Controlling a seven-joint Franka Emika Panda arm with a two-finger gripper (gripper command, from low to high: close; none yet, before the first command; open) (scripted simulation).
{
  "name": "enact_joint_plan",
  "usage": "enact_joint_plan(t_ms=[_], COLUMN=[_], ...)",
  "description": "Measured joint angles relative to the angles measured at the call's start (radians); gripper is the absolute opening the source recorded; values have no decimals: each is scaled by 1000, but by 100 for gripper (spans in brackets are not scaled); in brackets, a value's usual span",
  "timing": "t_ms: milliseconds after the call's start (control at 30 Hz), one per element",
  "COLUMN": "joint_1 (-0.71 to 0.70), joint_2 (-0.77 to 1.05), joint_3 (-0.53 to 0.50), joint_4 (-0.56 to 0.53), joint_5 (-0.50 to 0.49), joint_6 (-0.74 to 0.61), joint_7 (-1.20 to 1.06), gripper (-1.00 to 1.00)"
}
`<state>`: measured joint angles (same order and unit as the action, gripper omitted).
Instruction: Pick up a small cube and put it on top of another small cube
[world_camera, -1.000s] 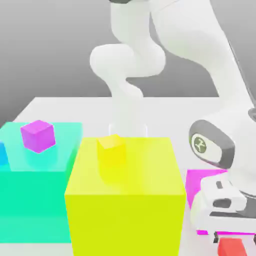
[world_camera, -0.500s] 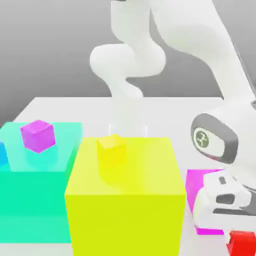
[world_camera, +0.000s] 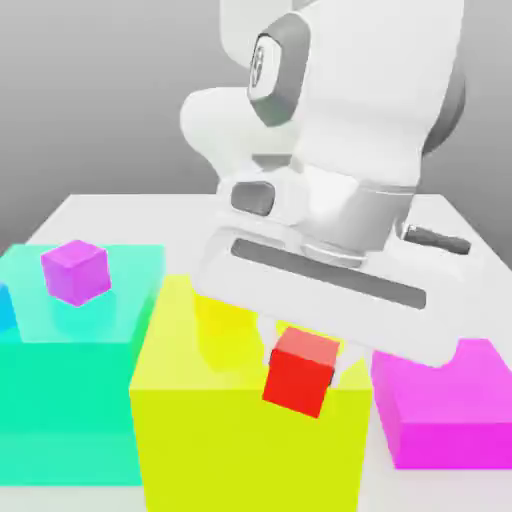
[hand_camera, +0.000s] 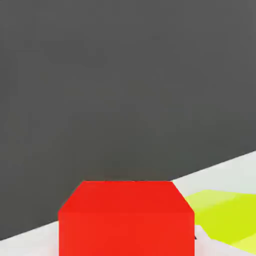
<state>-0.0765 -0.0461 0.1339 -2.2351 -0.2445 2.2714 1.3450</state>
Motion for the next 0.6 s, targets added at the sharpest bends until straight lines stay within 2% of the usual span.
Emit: enact_joint_plan(t_ms=[233,333,467,500,600], joint_1=[-21,-15,-15,-14,-14], joint_2=[-253,-355,-330,-318,-318], joint_3=[-84,-123,-131,-132,-132], joint_4=[-111,-191,-300,-320,-320], joint_5=[157,228,251,252,252], joint_6=[-154,-224,-111,-80,-80], joint_7=[-151,-210,-228,-229,-229], gripper=[-100,-100,-100,100,100])
